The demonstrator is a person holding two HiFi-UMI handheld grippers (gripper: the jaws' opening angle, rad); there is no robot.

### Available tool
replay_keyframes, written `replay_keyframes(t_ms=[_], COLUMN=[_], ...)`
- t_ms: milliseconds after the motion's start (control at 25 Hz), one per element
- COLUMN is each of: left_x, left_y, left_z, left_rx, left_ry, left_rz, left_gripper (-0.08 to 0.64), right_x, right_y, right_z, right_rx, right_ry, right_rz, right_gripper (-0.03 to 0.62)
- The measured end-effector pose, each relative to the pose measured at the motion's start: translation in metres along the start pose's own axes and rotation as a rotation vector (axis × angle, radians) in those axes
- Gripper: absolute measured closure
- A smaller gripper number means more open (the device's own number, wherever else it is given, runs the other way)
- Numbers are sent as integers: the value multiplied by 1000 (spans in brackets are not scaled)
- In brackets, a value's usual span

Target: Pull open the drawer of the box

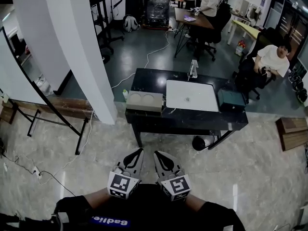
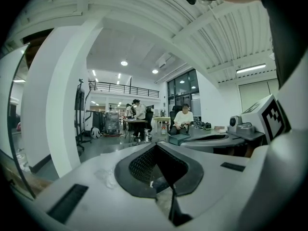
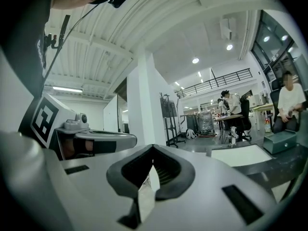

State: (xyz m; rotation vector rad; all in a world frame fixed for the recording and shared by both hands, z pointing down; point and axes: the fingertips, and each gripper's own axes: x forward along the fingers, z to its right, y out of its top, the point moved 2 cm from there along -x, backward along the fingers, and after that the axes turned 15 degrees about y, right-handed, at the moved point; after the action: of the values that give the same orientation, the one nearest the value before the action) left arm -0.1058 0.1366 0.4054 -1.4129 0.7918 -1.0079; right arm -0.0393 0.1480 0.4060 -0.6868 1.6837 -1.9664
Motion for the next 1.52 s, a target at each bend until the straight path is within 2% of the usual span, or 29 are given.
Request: replay_keyframes(t_ms=[520, 880, 1120, 1520], left_x=[28, 73, 133, 229], left_y=[-8, -16, -16, 4], left_z=[48, 42, 15, -94], left_rx=[-11, -45, -56, -68], left_ry=[64, 40, -25, -82], left_rz=[-21, -19, -29, -41], left_gripper=[575, 575, 575, 574], right_x=[-38, -21, 15, 136], right_y=[-17, -26, -20, 5], right_z=[49, 90, 138, 196], right_rx=[26, 28, 17, 54], right_ry=[48, 19, -71, -172], right_rz=[-25, -54, -65, -98], right_gripper=[592, 592, 592, 592])
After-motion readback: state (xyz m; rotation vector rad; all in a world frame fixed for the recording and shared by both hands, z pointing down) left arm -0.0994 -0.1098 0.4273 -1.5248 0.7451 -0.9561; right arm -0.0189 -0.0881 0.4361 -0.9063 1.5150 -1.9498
